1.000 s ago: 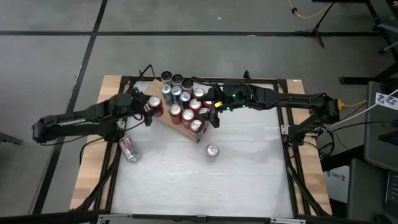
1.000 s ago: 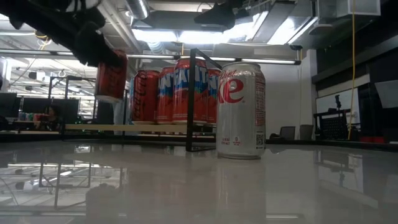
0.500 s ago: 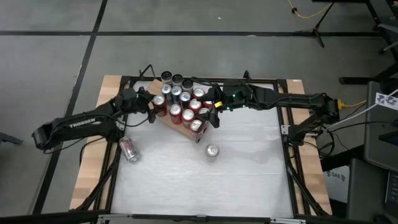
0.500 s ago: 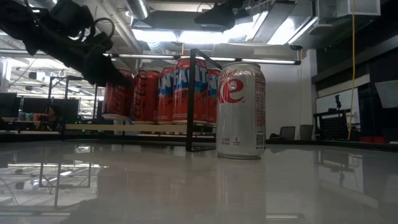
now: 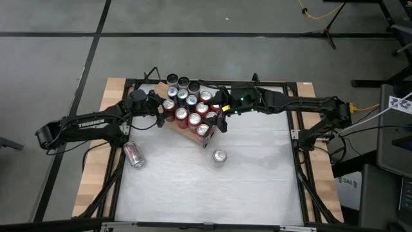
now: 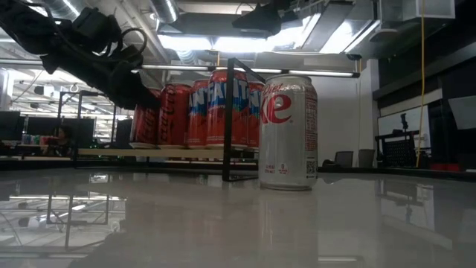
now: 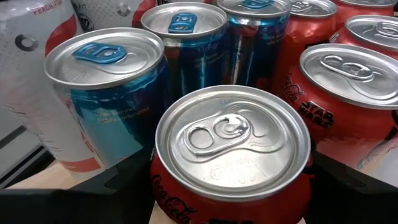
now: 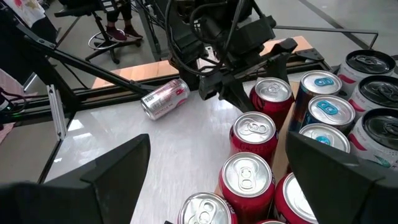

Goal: Pick and place cans onto a shelf
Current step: Put the red/black soda can on the shelf aligned with the other red/black soda cans

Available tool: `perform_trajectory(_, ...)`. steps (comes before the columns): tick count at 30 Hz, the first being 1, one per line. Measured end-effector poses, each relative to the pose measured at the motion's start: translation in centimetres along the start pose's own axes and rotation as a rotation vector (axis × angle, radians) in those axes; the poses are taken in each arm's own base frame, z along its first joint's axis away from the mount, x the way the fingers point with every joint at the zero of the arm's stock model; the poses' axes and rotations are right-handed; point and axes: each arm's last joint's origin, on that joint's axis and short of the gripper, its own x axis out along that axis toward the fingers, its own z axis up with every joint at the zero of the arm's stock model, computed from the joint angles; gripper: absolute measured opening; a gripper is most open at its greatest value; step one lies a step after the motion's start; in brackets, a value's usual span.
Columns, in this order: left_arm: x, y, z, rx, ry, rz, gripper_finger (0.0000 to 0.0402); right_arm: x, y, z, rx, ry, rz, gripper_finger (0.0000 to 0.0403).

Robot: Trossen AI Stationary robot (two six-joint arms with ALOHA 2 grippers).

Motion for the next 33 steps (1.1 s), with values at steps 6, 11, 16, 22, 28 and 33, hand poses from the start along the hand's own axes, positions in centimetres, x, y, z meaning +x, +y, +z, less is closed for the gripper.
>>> perform_trajectory(6, -0.02, -0.01, -0.05, -0.001, 0.005, 0.000, 0.0287, 0.00, 0.00, 0.00, 0.000, 0.000, 0.000, 0.0363)
perform_trajectory(11, -0.02, -0.01, -0.09, -0.003, 0.009, 0.000, 0.0296, 0.00, 0.00, 0.00, 0.000, 0.000, 0.000, 0.0363)
perform_trajectory(16, -0.02, 0.00, -0.10, -0.004, 0.011, 0.003, 0.0324, 0.00, 0.00, 0.00, 0.000, 0.000, 0.000, 0.0363)
perform_trajectory(22, 0.02, 0.09, -0.37, -0.008, 0.029, 0.035, 0.0335, 0.00, 0.00, 0.00, 0.000, 0.000, 0.000, 0.0363)
perform_trajectory(28, 0.02, 0.15, -0.38, -0.013, 0.030, 0.058, 0.0337, 0.00, 0.00, 0.00, 0.000, 0.000, 0.000, 0.0363)
perform_trajectory(33, 0.02, 0.15, -0.36, -0.013, 0.029, 0.055, 0.0337, 0.00, 0.01, 0.00, 0.000, 0.000, 0.000, 0.0363)
